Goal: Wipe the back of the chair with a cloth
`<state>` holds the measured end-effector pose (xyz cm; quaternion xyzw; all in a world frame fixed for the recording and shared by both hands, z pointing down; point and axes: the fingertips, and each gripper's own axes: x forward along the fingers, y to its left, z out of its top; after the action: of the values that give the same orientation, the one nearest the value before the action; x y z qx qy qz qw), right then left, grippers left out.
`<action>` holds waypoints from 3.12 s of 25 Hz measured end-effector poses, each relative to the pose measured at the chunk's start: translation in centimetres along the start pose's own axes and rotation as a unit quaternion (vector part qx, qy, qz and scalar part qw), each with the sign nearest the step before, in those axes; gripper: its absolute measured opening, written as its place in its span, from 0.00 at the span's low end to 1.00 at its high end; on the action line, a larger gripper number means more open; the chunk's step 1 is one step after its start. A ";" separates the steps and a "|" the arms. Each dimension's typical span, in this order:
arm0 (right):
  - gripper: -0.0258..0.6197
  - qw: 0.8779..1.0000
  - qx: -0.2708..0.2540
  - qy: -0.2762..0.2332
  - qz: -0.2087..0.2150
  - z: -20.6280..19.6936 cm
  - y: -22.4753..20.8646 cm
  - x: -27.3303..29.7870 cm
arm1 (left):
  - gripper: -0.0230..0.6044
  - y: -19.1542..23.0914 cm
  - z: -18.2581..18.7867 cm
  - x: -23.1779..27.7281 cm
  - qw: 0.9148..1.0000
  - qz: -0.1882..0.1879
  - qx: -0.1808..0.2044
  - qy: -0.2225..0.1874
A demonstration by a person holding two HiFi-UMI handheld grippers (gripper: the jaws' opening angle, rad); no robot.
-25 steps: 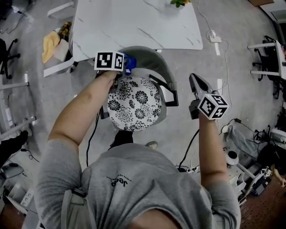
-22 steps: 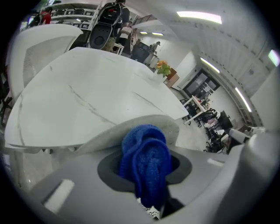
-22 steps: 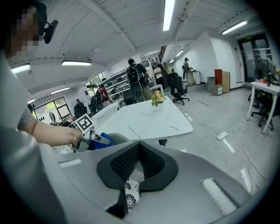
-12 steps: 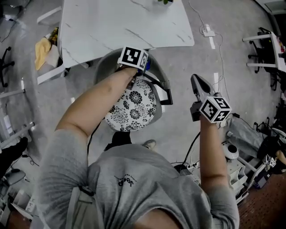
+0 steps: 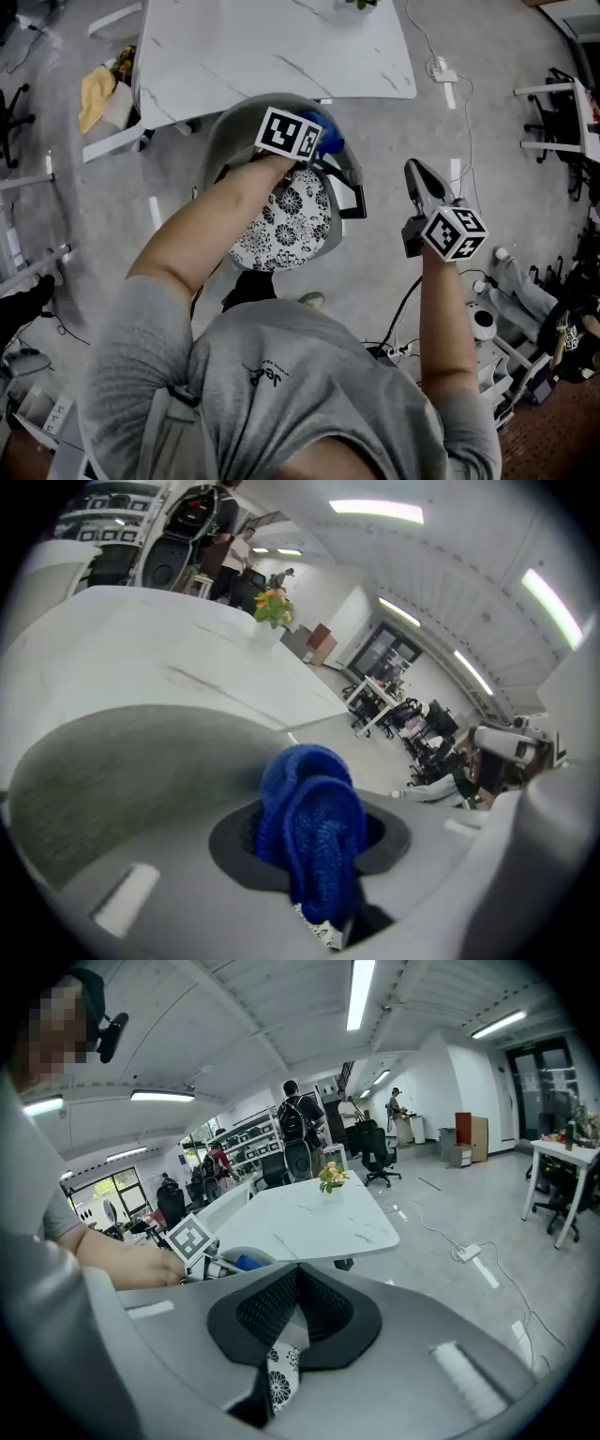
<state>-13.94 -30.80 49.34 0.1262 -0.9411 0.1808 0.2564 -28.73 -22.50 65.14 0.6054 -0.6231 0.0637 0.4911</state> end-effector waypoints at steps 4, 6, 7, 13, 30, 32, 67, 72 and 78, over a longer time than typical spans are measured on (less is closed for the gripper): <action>0.04 1.000 -0.009 0.007 0.024 -0.1 2.1 1.3 | 0.32 5.2 -4.3 -5.4 0.997 0.049 -0.057 -0.023; 0.04 0.999 -0.015 0.011 0.035 0.0 3.1 2.2 | 0.32 8.2 -6.8 -8.2 0.992 0.077 -0.092 -0.030; 0.04 0.999 -0.018 0.013 0.040 0.1 3.6 2.7 | 0.32 9.6 -8.2 -9.4 0.989 0.090 -0.111 -0.032; 0.04 0.997 -0.033 0.022 0.065 0.2 6.8 5.3 | 0.32 15.4 -13.0 -13.4 0.973 0.141 -0.178 -0.047; 0.04 0.999 -0.019 0.023 0.028 0.4 4.1 3.9 | 0.32 16.5 -9.5 -7.2 0.961 0.109 -0.254 -0.031; 0.04 1.000 -0.013 0.018 0.018 0.4 3.1 3.3 | 0.32 16.0 -8.5 -5.8 0.965 0.109 -0.238 -0.022; 0.04 0.999 0.025 -0.010 -0.028 -0.5 -3.3 -2.7 | 0.31 1.7 -3.6 2.5 0.990 0.079 0.110 0.042; 0.04 1.000 0.005 -0.003 0.015 0.0 0.7 0.7 | 0.31 8.5 -9.8 -5.0 0.994 0.105 -0.026 0.021; 0.04 0.998 -0.015 0.010 0.062 0.3 5.3 4.5 | 0.31 15.5 -17.2 -11.3 0.975 0.175 -0.138 0.006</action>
<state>-19.56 -26.82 49.96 0.0618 -0.9469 0.1837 0.2564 -34.62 0.89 74.11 0.4129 -0.7192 0.0651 0.5550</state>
